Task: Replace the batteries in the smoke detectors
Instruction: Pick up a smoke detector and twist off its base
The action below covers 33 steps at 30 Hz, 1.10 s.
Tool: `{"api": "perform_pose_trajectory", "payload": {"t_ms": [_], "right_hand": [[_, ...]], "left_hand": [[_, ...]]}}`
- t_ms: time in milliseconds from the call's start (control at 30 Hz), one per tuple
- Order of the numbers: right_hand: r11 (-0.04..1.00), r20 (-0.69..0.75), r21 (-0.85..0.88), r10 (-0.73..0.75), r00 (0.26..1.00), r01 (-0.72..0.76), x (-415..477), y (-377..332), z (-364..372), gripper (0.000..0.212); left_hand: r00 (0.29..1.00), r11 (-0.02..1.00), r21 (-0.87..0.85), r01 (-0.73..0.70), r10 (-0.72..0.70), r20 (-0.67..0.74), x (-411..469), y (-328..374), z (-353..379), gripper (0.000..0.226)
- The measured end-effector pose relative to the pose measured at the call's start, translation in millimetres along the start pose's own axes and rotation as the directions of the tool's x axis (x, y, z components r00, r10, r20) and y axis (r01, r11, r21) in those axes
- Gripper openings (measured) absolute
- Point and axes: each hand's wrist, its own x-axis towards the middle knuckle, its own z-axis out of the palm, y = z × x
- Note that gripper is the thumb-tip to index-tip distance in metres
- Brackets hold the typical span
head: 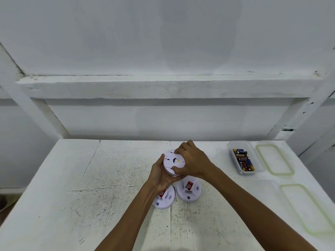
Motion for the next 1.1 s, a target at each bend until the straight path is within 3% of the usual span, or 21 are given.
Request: {"api": "perform_pose_trajectory", "payload": {"t_ms": [500,633,767,933,1100], "right_hand": [[0.964,0.004,0.246,0.107,0.994,-0.105,-85.4,-4.3,3.2,0.07],[0.969,-0.005,0.235,0.073,0.997,-0.069,-100.8,-0.1,-1.9,0.067],[0.994,-0.083,0.109,-0.014,0.996,0.023,-103.6,-2.0,-6.2,0.063],[0.997,-0.119,0.071,0.013,0.993,-0.005,-110.7,-2.5,-6.0,0.06],[0.988,-0.115,0.146,0.059,0.992,-0.042,-123.0,-4.5,0.1,0.061]], "left_hand": [[0.992,0.972,-0.213,0.1,-0.079,0.103,-36.8,-61.9,9.4,0.052],[0.995,0.992,-0.099,0.084,-0.079,0.055,-37.9,-74.6,8.9,0.056],[0.996,0.995,0.026,0.092,-0.093,0.018,-38.8,-81.1,9.6,0.06],[0.994,0.994,0.041,0.102,-0.103,0.02,-40.4,-87.9,13.8,0.058],[0.994,0.994,0.003,0.108,-0.108,0.026,-41.8,-97.5,8.6,0.051]]}}
